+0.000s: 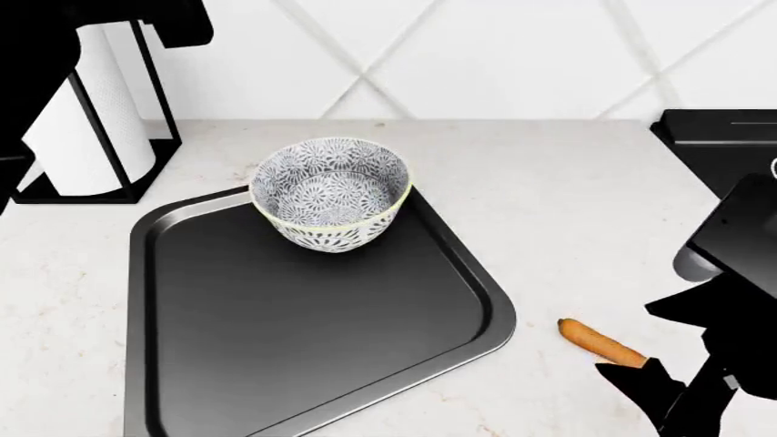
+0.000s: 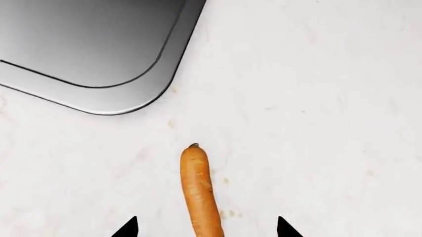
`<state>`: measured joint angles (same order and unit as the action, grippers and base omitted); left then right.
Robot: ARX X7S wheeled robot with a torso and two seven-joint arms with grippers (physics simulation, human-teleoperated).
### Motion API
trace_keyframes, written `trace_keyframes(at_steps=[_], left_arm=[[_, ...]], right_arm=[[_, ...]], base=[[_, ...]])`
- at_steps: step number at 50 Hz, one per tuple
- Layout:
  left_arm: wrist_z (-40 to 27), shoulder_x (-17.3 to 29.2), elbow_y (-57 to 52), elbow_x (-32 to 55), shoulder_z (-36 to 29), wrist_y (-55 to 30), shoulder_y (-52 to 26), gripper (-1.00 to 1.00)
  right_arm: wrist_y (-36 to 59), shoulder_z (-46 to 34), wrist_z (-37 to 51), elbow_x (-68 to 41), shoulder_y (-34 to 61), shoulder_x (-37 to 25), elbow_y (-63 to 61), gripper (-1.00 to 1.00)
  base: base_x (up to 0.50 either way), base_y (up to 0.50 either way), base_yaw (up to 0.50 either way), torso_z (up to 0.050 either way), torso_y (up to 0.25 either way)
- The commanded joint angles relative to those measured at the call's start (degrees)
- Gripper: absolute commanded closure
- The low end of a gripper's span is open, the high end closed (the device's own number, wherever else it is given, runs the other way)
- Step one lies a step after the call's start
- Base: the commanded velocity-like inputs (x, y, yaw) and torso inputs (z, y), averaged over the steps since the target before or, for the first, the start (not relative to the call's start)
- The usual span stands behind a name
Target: Place the two vegetables and bowl onto the tray for setting up a vegetable dip station.
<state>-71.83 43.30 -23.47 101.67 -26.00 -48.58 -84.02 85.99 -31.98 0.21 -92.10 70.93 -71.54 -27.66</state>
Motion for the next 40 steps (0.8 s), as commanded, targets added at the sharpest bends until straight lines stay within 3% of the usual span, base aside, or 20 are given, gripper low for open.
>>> trace_keyframes(at_steps=[1,40], left_arm=[[0.1,0.0,0.0,0.0,-0.2,0.1,-0.2,-1.00],[0.1,0.4,-0.1,0.2,-0.6,0.5,-0.4,-1.00]], right_arm=[[-1.9,-2.2,-1.1,2.8,-1.2,0.0,0.1,-1.00],[-3.9,-6.6,-0.9,5.9,-4.0,0.4,0.1,-1.00]], base=[[0.00,0.00,0.00,0.000,0.000],[0.00,0.00,0.00,0.000,0.000]])
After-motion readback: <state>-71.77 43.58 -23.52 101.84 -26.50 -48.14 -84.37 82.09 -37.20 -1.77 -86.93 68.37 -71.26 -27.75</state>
